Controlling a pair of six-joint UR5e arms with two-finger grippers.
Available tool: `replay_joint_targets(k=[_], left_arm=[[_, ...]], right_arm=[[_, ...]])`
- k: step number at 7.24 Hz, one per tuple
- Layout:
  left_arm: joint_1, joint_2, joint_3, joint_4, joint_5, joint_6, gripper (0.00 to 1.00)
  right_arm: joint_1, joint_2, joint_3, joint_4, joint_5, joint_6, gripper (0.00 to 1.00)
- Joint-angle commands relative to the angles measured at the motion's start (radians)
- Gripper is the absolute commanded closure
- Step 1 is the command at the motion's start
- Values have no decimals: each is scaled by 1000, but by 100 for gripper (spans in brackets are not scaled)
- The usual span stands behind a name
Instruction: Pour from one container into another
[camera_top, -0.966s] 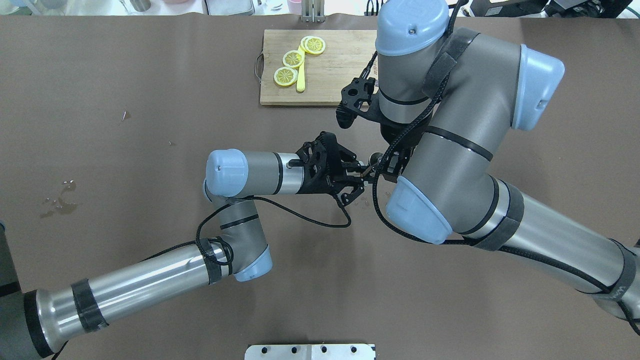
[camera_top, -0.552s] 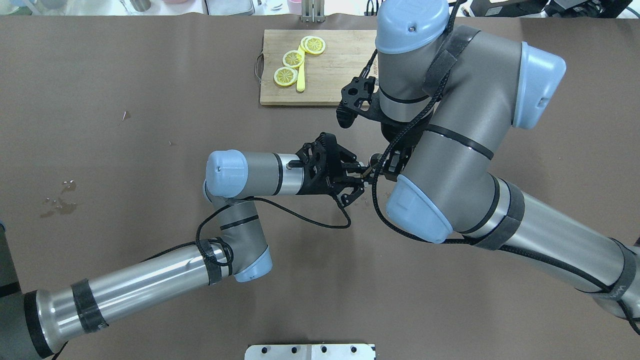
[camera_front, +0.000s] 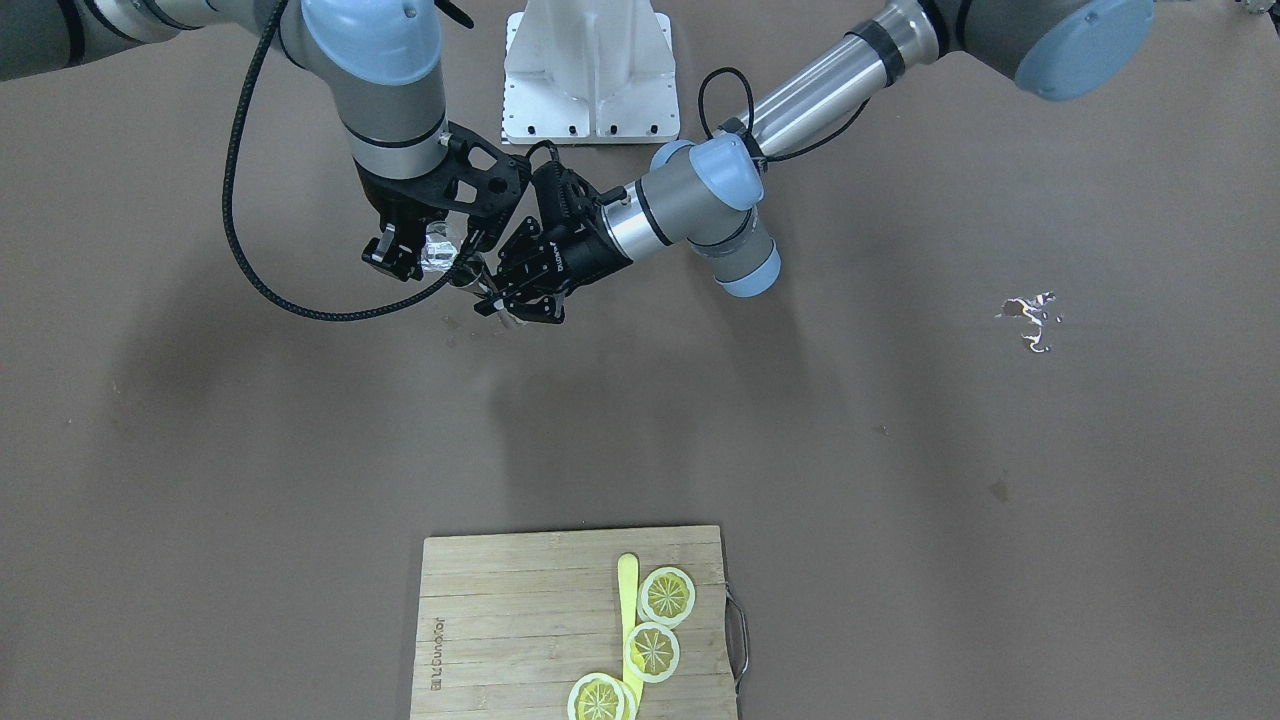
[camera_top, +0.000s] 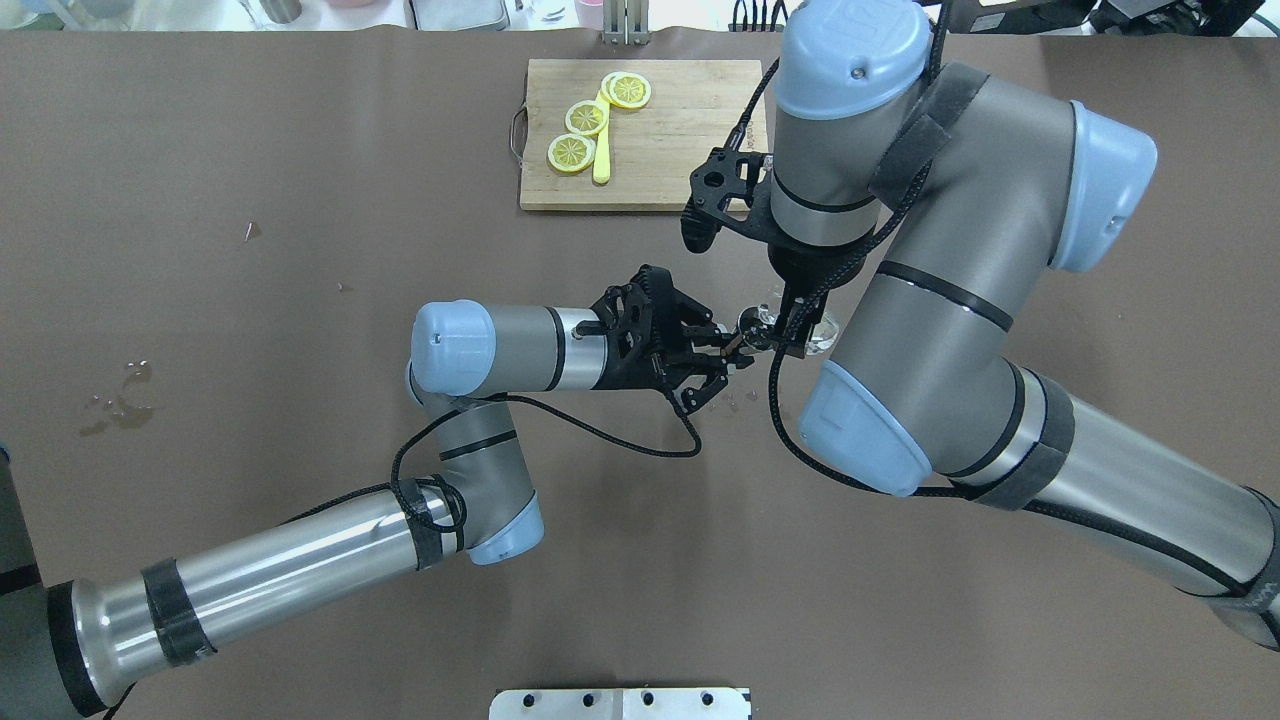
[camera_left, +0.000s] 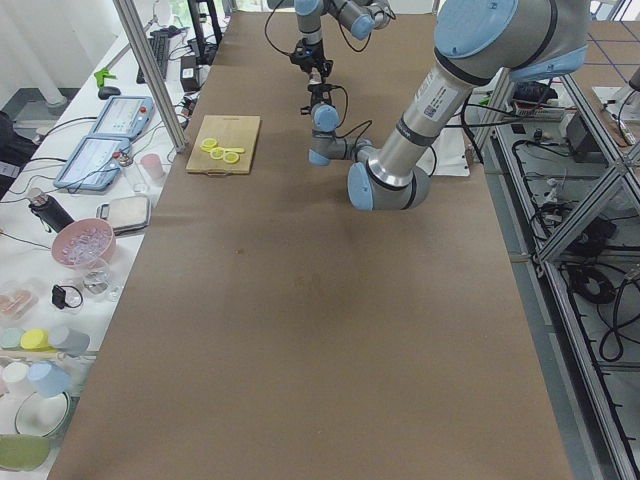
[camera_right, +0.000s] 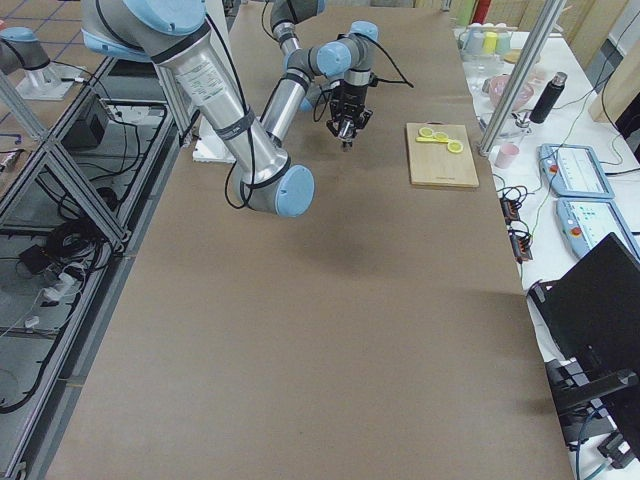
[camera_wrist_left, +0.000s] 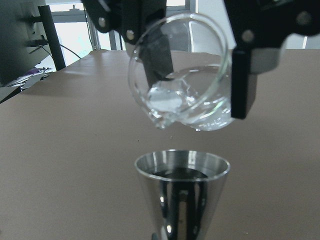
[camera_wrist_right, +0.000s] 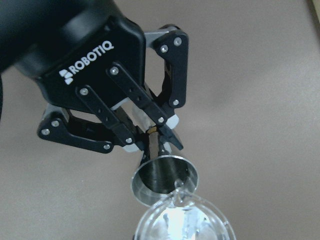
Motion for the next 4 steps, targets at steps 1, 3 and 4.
replay_joint_targets(k=[1, 3, 4], left_arm=[[0, 0, -2, 0, 0, 0, 100], [-2, 0, -12, 0, 0, 0, 100], [-2, 0, -26, 0, 0, 0, 100]], right_arm=[[9, -69, 71, 81, -2, 7, 100], [28, -182, 164, 168, -2, 38, 100], [52, -219, 184, 211, 1, 44, 100]])
